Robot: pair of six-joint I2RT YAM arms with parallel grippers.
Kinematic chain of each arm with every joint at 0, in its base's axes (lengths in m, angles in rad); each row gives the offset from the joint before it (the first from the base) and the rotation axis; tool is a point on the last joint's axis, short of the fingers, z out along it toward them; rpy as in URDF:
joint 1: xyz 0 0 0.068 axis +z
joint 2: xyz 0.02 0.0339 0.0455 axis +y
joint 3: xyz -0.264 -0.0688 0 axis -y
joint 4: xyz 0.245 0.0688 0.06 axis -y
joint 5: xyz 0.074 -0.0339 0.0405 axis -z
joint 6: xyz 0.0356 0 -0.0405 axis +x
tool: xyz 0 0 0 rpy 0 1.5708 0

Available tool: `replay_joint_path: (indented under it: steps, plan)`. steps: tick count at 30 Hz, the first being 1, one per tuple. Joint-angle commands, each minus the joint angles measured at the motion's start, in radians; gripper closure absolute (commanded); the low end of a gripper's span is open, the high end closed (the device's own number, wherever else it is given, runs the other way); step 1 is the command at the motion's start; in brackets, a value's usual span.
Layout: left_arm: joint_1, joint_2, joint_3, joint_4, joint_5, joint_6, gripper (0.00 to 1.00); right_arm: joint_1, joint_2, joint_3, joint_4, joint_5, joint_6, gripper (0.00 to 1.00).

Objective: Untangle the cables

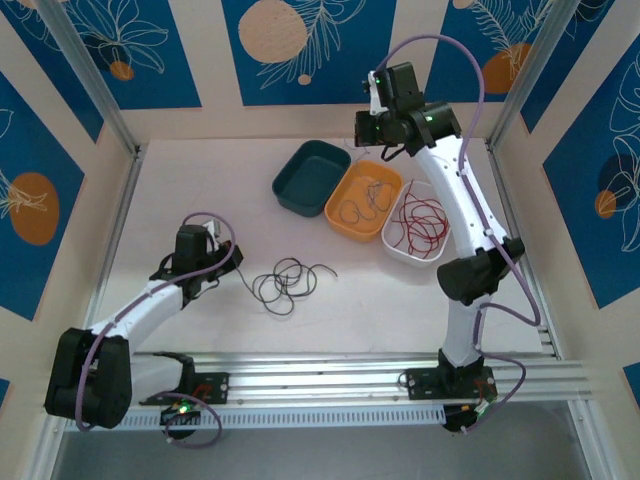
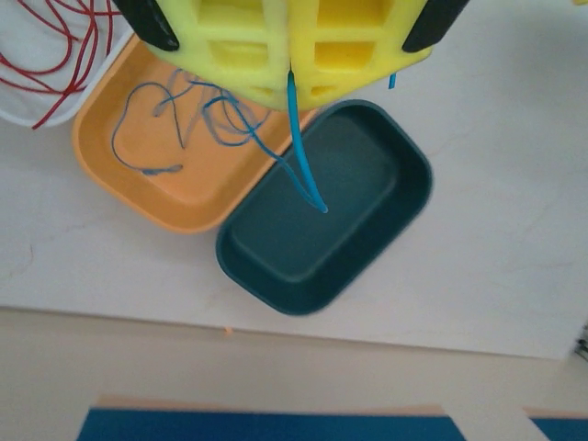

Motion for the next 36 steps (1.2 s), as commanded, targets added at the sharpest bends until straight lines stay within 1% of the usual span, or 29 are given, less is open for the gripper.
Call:
replay_joint_path:
  steps: [1, 7, 12, 19, 25, 36]
  plan:
    - [0.011, 0.012, -0.009, 0.025, 0.034, -0.001, 1.0, -0.02, 0.01, -0.048, 0.029, -0.023, 0.025, 1.0]
    - [0.01, 0.021, -0.007, 0.031, 0.044, -0.001, 1.0, -0.052, 0.03, -0.151, 0.039, -0.017, 0.066, 1.0]
    - [0.01, 0.028, -0.003, 0.033, 0.05, 0.0, 1.0, -0.089, 0.076, -0.192, 0.008, -0.025, 0.121, 1.0]
    - [0.01, 0.025, -0.003, 0.033, 0.059, 0.0, 1.0, -0.113, 0.177, -0.196, -0.051, -0.008, 0.163, 1.0]
    - [0.01, 0.024, -0.006, 0.029, 0.06, 0.001, 1.0, -0.106, 0.254, -0.199, -0.048, 0.002, 0.164, 1.0]
    - [0.01, 0.02, -0.008, 0.025, 0.069, -0.001, 1.0, -0.095, 0.389, -0.122, -0.081, 0.065, 0.134, 0.99]
